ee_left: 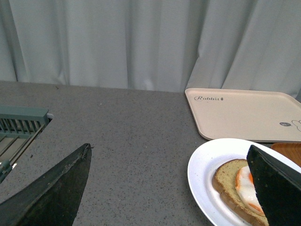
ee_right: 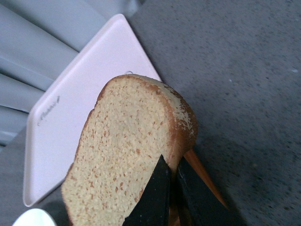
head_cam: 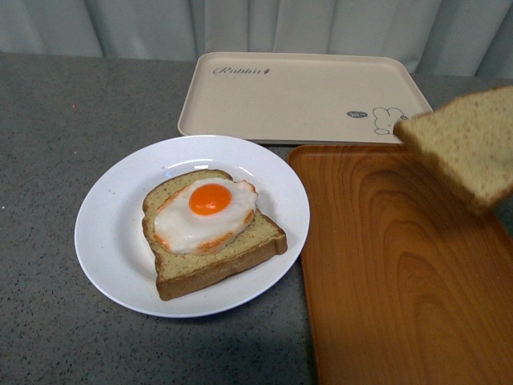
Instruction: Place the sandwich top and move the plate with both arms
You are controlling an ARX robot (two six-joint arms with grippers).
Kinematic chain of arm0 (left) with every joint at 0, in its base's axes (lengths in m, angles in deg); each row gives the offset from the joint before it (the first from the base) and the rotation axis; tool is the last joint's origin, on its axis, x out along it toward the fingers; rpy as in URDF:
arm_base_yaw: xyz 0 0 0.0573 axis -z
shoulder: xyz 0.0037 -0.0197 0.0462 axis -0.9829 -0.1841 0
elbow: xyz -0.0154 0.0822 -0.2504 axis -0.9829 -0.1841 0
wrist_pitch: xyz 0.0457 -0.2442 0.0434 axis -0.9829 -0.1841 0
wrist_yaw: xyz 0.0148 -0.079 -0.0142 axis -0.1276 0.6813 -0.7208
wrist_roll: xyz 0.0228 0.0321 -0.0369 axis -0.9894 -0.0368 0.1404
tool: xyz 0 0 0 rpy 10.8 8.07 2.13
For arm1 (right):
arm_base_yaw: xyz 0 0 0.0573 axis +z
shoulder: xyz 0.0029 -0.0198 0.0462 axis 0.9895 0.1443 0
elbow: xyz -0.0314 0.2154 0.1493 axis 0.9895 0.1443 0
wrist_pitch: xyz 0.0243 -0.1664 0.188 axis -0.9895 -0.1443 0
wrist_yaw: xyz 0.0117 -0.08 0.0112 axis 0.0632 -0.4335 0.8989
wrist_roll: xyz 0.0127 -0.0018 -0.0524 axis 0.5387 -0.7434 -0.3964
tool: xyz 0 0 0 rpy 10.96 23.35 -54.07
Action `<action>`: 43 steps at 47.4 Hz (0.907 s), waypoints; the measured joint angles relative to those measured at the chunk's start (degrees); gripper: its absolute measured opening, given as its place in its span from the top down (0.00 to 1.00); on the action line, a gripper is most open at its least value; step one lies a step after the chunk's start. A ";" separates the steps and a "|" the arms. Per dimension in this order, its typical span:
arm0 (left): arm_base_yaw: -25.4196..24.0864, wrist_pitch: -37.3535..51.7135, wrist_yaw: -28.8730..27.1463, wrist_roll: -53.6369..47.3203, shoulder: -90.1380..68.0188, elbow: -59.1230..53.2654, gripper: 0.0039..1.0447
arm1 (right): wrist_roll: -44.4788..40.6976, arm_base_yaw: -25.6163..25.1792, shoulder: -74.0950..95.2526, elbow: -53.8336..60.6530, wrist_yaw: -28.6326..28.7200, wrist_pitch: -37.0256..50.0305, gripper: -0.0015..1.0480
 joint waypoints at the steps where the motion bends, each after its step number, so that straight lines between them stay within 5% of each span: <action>1: 0.00 0.00 0.00 0.00 0.00 0.00 0.06 | 0.37 0.24 -0.02 -0.50 0.09 0.00 0.98; 11: 0.00 0.00 0.00 0.00 0.00 0.00 0.06 | 4.85 5.49 2.27 -5.97 0.52 2.12 0.98; 24: 0.00 0.00 0.00 0.02 0.00 0.00 0.06 | 8.04 18.99 11.67 -14.14 1.09 5.62 0.98; 43: 0.00 0.00 0.00 0.02 0.00 0.00 0.06 | 8.81 29.07 18.75 -18.67 1.99 6.78 0.98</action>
